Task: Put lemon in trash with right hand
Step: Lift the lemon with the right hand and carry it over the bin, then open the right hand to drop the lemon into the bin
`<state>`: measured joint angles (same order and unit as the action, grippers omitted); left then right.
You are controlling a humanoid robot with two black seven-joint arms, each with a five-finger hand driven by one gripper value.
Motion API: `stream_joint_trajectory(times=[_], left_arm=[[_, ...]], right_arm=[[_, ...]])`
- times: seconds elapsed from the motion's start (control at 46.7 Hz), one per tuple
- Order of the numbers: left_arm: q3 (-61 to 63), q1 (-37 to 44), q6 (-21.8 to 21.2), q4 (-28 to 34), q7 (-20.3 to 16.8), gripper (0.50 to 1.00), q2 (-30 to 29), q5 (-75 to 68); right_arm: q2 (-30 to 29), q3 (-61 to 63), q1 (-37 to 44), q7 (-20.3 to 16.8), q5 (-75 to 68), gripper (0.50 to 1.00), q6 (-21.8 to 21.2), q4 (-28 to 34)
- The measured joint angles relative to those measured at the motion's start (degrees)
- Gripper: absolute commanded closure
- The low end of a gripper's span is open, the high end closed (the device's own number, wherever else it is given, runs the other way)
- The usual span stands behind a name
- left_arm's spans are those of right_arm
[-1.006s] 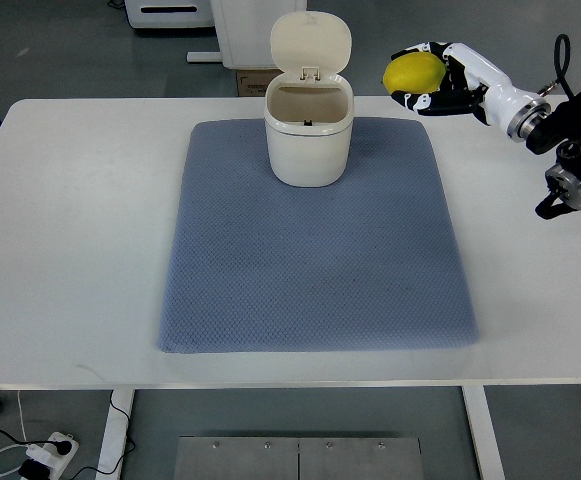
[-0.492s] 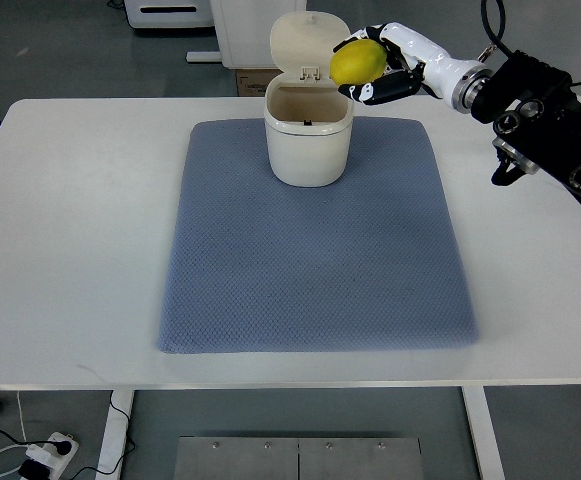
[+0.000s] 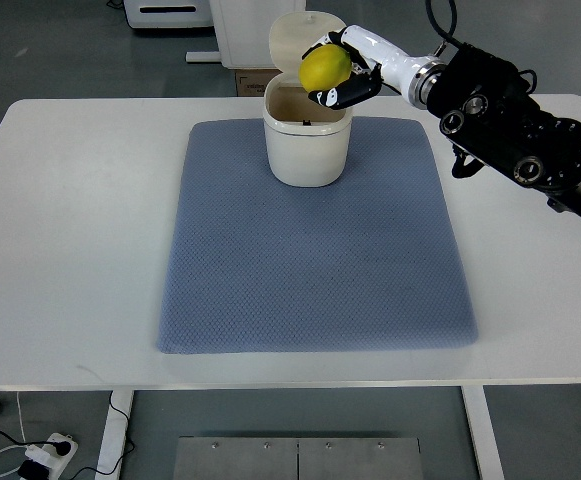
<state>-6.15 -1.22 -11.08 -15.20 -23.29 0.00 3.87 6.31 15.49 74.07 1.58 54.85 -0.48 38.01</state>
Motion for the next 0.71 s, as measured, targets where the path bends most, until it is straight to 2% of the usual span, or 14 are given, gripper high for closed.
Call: stream_joint_trajectory(times=[0.535, 0.556, 0.578, 0.599, 0.706], left_arm=[[0.0, 0.0, 0.0, 0.0, 0.0, 0.5, 0.0, 0.0], [0.0, 0.0, 0.0, 0.0, 0.0, 0.5, 0.0, 0.0], [0.0, 0.0, 0.0, 0.0, 0.0, 0.5, 0.0, 0.0], [0.0, 0.0, 0.0, 0.0, 0.0, 0.5, 0.0, 0.0], [0.0, 0.0, 0.0, 0.0, 0.0, 0.5, 0.0, 0.0]], right_arm=[[-4.6, -1.7, -0.3, 0.0, -0.2, 1.0, 0.6, -7.4], [-4.7, -1.7, -0.3, 0.0, -0.2, 0.955, 0.6, -7.7], [-4.7, -1.7, -0.4, 0.0, -0.3, 0.867, 0.7, -7.9], [-4.7, -1.6, -0.5, 0.0, -0.3, 0.825, 1.0, -8.0], [-4.7, -1.6, -0.6, 0.0, -0.6, 0.743, 3.1, -8.4]])
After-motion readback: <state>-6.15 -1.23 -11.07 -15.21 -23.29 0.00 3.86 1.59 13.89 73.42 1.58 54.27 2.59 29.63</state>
